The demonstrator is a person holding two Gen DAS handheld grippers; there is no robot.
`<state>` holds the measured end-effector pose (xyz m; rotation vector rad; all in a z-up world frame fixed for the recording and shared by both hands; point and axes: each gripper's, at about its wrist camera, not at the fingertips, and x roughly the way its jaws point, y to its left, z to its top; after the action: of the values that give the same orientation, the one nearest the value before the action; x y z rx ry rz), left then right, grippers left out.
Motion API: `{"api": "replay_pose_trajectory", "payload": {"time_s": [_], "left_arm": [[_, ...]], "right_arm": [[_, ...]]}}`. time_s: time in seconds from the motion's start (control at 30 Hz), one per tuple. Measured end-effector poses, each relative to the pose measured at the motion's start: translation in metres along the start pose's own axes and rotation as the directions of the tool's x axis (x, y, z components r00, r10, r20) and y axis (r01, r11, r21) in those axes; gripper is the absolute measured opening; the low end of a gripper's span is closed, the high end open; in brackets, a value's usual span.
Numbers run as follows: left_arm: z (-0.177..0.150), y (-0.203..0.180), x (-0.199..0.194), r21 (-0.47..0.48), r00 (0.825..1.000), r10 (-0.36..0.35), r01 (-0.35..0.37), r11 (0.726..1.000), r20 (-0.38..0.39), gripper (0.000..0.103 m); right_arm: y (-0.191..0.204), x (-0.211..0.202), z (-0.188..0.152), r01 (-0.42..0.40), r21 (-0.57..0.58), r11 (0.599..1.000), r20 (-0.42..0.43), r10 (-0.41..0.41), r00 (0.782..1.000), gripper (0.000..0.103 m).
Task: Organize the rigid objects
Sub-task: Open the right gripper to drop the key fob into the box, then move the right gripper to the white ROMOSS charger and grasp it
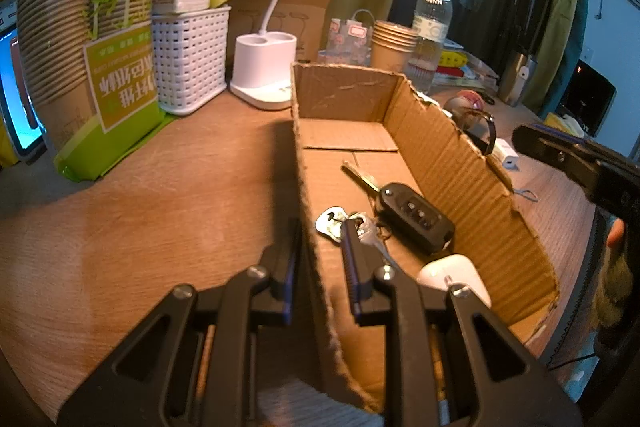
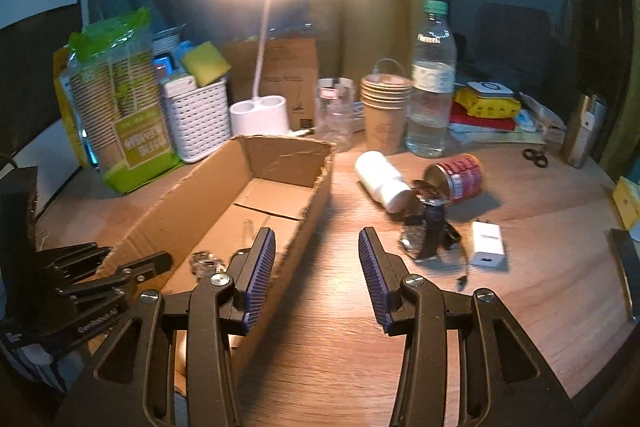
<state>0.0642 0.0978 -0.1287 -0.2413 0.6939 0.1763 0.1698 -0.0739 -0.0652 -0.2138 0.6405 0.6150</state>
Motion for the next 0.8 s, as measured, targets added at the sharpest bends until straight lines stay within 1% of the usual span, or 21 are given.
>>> {"api": "replay_pose_trajectory", "payload": {"time_s": [0.37, 0.53, 0.63, 0.8], "left_arm": [[0.0, 0.0, 0.0, 0.0, 1.0, 0.0, 0.0, 1.0, 0.0, 0.021], [0.0, 0.0, 0.0, 0.0, 1.0, 0.0, 0.0, 1.0, 0.0, 0.021], [0.0, 0.0, 0.0, 0.0, 1.0, 0.0, 0.0, 1.0, 0.0, 0.021], [0.0, 0.0, 0.0, 0.0, 1.0, 0.0, 0.0, 1.0, 0.0, 0.021]], "right_arm": [[-0.031, 0.005, -0.008, 0.085, 0.04, 0.996, -0.023, -0.084, 0.996, 0.046], [-0.051, 0.01, -0.013, 0.148, 0.057, 0.987, -0.039, -0.146, 0.989, 0.047], [-0.067, 0.014, -0.016, 0.194, 0.07, 0.978, -0.052, -0.191, 0.98, 0.047], [-0.089, 0.025, -0.021, 0.23, 0.093, 0.969, -0.079, -0.223, 0.972, 0.047]]}}
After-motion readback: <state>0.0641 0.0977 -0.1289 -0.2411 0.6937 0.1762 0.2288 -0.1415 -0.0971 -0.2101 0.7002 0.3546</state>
